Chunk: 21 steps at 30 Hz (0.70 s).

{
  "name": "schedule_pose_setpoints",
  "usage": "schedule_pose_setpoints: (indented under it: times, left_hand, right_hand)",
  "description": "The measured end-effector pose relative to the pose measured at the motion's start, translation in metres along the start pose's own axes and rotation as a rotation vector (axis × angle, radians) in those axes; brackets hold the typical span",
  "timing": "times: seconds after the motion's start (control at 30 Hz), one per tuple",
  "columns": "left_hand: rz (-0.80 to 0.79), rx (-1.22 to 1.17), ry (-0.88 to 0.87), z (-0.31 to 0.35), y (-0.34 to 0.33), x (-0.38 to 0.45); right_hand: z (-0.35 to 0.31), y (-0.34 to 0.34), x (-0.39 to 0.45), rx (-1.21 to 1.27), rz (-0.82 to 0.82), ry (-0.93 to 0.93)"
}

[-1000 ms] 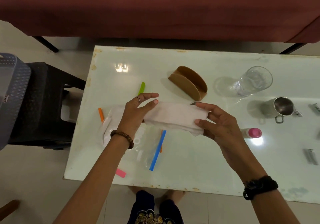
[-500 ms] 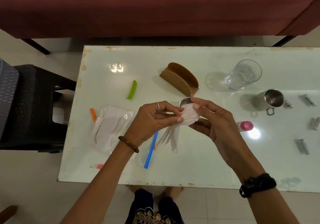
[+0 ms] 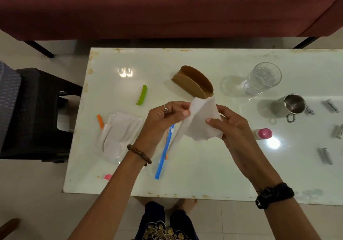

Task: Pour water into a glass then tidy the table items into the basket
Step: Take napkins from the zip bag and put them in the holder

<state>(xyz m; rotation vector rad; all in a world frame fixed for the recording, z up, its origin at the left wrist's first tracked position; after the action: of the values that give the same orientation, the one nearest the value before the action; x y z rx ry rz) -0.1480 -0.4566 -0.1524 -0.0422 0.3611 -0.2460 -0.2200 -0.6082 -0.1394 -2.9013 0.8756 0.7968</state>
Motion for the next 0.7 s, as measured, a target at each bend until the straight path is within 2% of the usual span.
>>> schedule_pose_setpoints:
  times: [0.1, 0.23, 0.33, 0.37, 0.4, 0.43, 0.47, 0.57, 0.7]
  left_hand:
    - [-0.034, -0.175, 0.160, 0.003, 0.008, 0.000]
    - [-0.125, -0.464, 0.414, 0.006, 0.028, -0.005]
    - [-0.127, -0.576, 0.484, -0.003, 0.026, -0.010]
    - [-0.056, -0.558, 0.515, -0.009, 0.024, -0.011]
    - [-0.051, -0.621, 0.583, -0.017, 0.020, -0.013]
    - [-0.115, -0.692, 0.640, -0.021, 0.011, -0.016]
    - [-0.152, -0.663, 0.615, -0.024, 0.005, -0.019]
    - [-0.250, -0.696, 0.801, -0.036, 0.002, -0.021]
    - [-0.102, -0.628, 0.737, -0.042, 0.001, -0.016]
  right_hand:
    - [-0.010, 0.007, -0.004, 0.015, -0.044, 0.006]
    - [-0.032, 0.016, -0.010, 0.160, -0.261, -0.068]
    - [-0.042, 0.019, -0.006, 0.198, -0.343, -0.108]
    - [-0.041, 0.020, -0.003, 0.154, -0.325, -0.109]
    - [-0.040, 0.022, 0.001, 0.085, -0.294, -0.099]
    - [-0.039, 0.023, 0.005, 0.000, -0.260, -0.078]
    - [-0.037, 0.026, 0.010, -0.090, -0.223, -0.044]
    - [-0.038, 0.028, 0.019, -0.316, -0.152, 0.059]
    - [-0.044, 0.016, 0.010, -0.674, -0.008, 0.320]
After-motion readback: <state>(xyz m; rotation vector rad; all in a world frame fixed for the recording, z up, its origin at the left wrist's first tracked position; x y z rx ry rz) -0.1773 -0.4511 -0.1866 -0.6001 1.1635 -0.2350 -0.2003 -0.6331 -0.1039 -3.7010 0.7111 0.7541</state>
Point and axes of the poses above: each hand's wrist, its own x-axis towards the middle knuckle, its own y-axis out of the back of the hand, z = x × y, the point moved 2 cm from there along x, towards the middle knuckle, and after that the axes turned 15 degrees about z, right-handed, at the moved point
